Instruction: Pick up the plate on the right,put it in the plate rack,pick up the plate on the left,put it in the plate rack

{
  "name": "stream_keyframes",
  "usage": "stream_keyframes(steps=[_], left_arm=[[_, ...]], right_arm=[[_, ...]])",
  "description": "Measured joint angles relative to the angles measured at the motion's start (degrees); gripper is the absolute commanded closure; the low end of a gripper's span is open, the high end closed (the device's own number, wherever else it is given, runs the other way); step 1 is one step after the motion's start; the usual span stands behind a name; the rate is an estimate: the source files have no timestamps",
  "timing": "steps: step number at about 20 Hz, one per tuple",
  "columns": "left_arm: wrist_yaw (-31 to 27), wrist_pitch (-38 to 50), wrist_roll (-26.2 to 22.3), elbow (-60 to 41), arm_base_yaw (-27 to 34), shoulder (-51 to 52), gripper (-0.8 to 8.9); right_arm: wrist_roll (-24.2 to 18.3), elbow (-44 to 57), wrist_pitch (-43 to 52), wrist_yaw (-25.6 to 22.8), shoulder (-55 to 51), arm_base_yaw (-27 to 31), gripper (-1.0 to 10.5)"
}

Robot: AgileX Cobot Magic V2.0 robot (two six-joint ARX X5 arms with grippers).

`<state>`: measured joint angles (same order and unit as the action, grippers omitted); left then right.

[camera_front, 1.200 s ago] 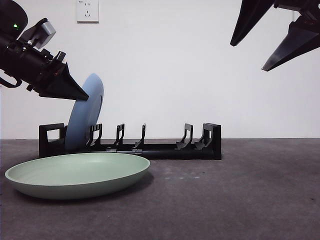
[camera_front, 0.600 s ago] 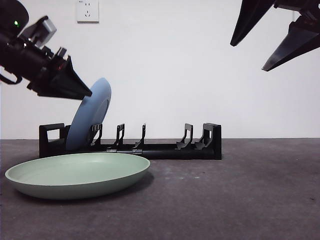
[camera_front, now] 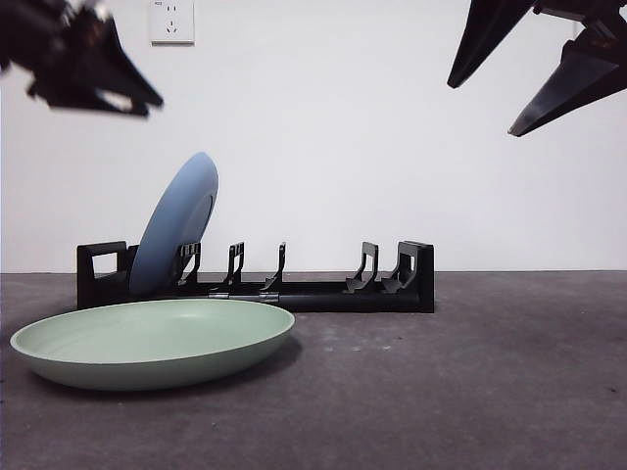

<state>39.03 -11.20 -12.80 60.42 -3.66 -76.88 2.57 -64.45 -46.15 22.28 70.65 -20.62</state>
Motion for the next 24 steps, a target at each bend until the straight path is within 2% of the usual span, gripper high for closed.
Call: stream_keyframes(steps=[3, 8, 10, 12, 17, 21, 24], left_arm=[[0.02, -3.69, -0.13, 0.0, 0.0, 5.81, 5.28], [0.09, -13.44, -2.23, 0.0, 0.0, 17.51, 5.28], [-0.09, -18.88, -4.39, 0.0, 0.0, 23.56, 5.15], [-0.11, -23.89, -5.75, 0.0, 0.0, 29.59, 4.58], [-0.44, -30.4, -11.63, 0.17, 0.0, 43.87, 4.58], [-5.75, -38.27, -15.47, 0.68, -0.04, 47.21, 4.58], [-6.05, -39.34, -16.35, 0.59, -0.72, 46.93, 4.58]], right_arm=[[0.04, 0.02, 1.9, 0.33, 0.02, 0.0, 5.7], [1.2, 0.02, 7.08, 2.03, 2.99, -1.09, 5.7], [2.25, 0.02, 9.81, 2.21, 6.49, -3.06, 5.7], [3.23, 0.02, 12.55, 2.21, 10.8, -5.51, 5.7], [7.28, 0.02, 21.62, 2.21, 22.01, -11.5, 5.7], [11.04, 0.02, 28.3, 2.21, 28.09, -13.88, 5.7], [12.11, 0.02, 29.9, 2.16, 30.03, -14.34, 5.7]])
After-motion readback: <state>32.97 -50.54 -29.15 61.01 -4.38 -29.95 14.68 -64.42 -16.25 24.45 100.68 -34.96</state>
